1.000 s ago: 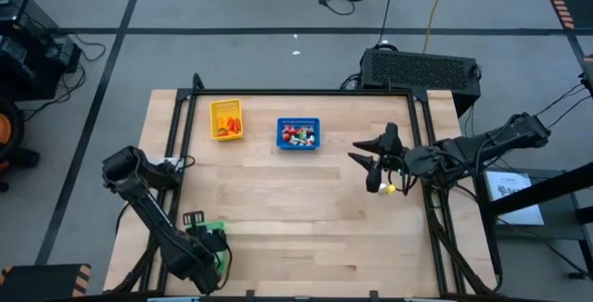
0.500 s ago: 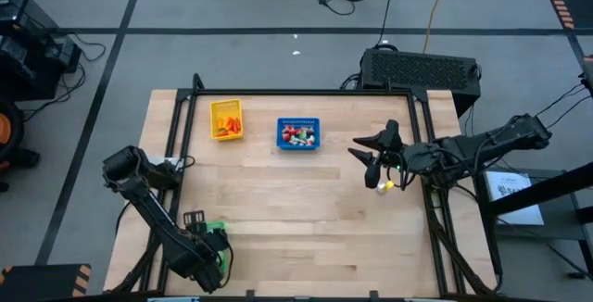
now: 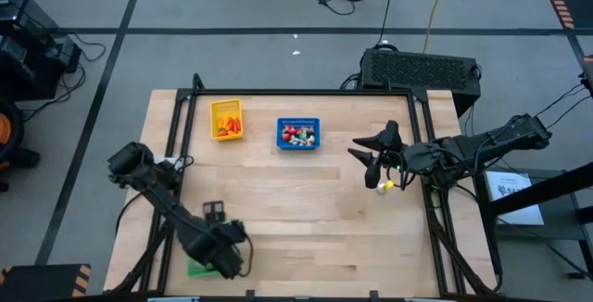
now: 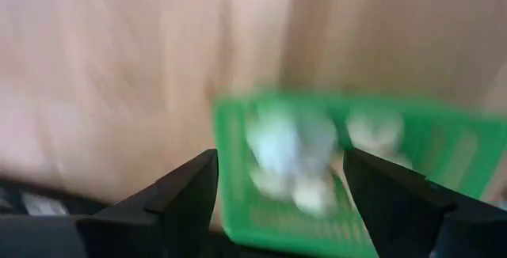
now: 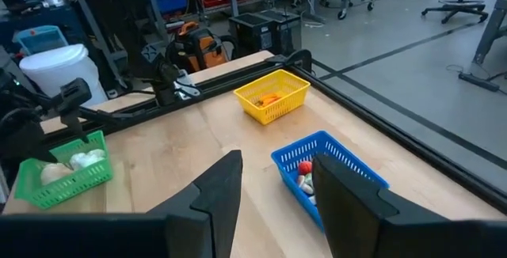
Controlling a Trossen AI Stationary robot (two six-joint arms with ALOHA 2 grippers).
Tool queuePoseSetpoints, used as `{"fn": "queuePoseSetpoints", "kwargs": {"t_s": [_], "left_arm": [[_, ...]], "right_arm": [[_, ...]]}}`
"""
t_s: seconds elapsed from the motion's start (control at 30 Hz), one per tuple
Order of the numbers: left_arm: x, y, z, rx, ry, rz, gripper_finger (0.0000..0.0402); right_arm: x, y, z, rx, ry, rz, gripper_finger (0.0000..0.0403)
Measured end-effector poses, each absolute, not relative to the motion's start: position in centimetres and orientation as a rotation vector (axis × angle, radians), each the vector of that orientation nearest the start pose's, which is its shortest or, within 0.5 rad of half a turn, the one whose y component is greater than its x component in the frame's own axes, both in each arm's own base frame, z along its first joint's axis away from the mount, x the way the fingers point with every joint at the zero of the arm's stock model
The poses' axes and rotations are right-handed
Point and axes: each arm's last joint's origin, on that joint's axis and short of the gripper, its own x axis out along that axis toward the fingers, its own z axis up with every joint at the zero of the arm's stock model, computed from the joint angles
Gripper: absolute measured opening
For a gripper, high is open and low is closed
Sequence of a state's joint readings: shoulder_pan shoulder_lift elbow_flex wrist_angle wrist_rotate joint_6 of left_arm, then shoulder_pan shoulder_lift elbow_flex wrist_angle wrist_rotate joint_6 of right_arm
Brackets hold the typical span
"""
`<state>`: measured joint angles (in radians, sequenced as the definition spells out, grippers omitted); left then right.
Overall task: Sort produce into baskets
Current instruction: Put the garlic into the green bin
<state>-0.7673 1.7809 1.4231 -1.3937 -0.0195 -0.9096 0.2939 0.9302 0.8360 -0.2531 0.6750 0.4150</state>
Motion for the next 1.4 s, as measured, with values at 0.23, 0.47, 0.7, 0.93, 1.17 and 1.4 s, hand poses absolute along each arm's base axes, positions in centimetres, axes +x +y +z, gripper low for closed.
{"fn": "queuePoseSetpoints", "kwargs": {"t_s": [0.23,0.47,0.7,0.93,1.17,1.4], "left_arm": [[26.1,-19.5,24.2,0.279,1.306,0.218,0.0274],[32.5,-14.9,19.4,0.286,0.982,0.07,0.0274],[37.8,-7.5,16.5,0.175,0.435,-0.038,0.0274],[44.4,-3.1,13.0,0.217,0.157,-0.126,0.0274],[52.5,-2.1,10.2,0.253,0.141,-0.105,0.0274],[58.3,-2.8,10.6,0.339,0.279,-0.144,0.0325]], "right_arm": [[19.4,4.2,31.9,0.301,0.253,-0.367,0.0146],[19.2,5.2,31.6,0.349,0.295,-0.294,0.0146],[19.3,6.2,31.0,0.364,0.331,-0.27,0.0146],[19.4,6.3,30.8,0.379,0.342,-0.284,0.0146],[19.3,6.7,30.5,0.373,0.353,-0.302,0.0146],[19.2,7.1,30.5,0.367,0.356,-0.287,0.0146]]}}
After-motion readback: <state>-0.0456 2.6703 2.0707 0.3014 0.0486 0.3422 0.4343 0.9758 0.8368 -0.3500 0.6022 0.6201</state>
